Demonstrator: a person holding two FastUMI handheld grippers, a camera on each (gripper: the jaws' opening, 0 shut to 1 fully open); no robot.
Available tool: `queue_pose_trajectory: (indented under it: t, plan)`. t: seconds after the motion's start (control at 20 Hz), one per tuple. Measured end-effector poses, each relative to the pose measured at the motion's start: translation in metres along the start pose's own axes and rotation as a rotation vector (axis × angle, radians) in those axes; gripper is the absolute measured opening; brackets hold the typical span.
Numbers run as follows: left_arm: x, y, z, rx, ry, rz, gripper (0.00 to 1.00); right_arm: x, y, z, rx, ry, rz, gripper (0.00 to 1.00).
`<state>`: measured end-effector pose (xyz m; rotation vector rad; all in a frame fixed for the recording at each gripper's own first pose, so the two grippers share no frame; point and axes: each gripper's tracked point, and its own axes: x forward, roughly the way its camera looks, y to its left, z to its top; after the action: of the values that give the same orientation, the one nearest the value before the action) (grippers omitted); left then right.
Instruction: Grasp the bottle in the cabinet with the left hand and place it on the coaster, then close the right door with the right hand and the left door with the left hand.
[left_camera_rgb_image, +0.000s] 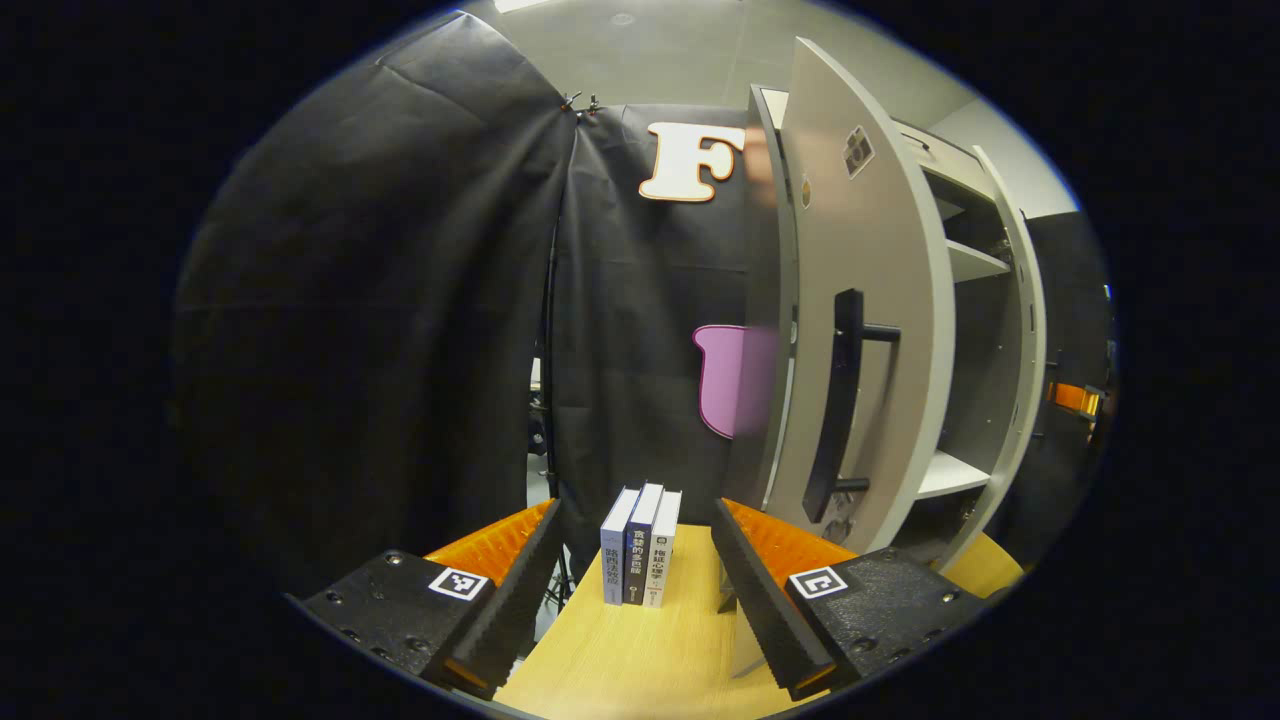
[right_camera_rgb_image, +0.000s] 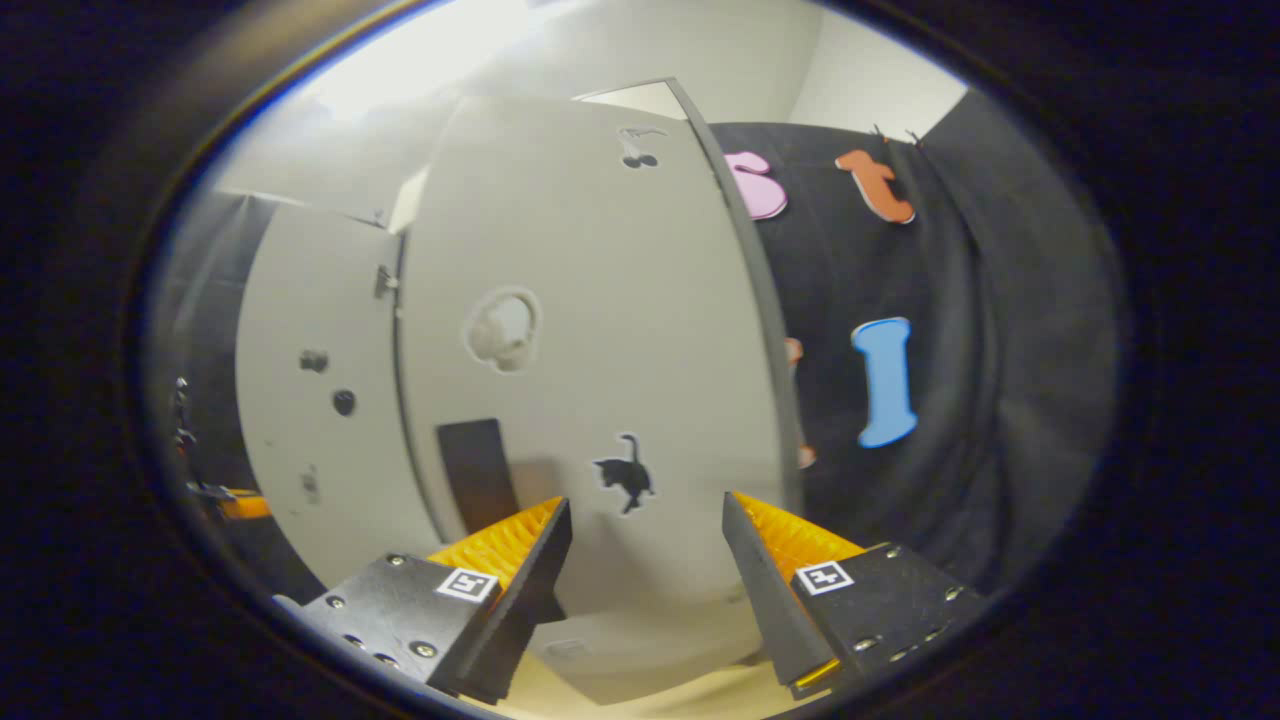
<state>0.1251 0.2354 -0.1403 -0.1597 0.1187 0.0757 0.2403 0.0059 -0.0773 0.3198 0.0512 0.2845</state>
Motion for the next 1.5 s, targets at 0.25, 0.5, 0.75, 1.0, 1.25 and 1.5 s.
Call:
queue_pose_trajectory:
  t: [0.25,0.5,0.75,1.0,1.25,1.5]
  plan:
    - [0.012,-0.009,0.017,-0.006,-0.038,-0.033,0.94,-0.001,0.012,0.017,0.020,-0.027,0.030,0.95]
    - [0.025,-0.029,0.021,-0.019,-0.042,-0.083,0.94,-0.034,-0.009,0.025,-0.054,-0.026,-0.019,0.95]
    - [0.024,-0.050,0.029,-0.066,-0.071,-0.078,0.92,-0.087,-0.021,0.017,-0.167,-0.023,-0.072,0.95]
    - [0.020,-0.053,0.034,0.050,-0.063,-0.032,0.94,-0.129,-0.023,0.012,-0.268,-0.027,-0.096,0.95]
    - [0.018,-0.078,0.030,0.023,-0.058,-0.082,0.94,-0.152,-0.024,0.014,-0.259,-0.053,-0.154,0.95]
    - [0.013,-0.096,0.032,0.044,-0.062,-0.101,0.94,-0.173,-0.024,0.011,-0.256,-0.042,-0.175,0.95]
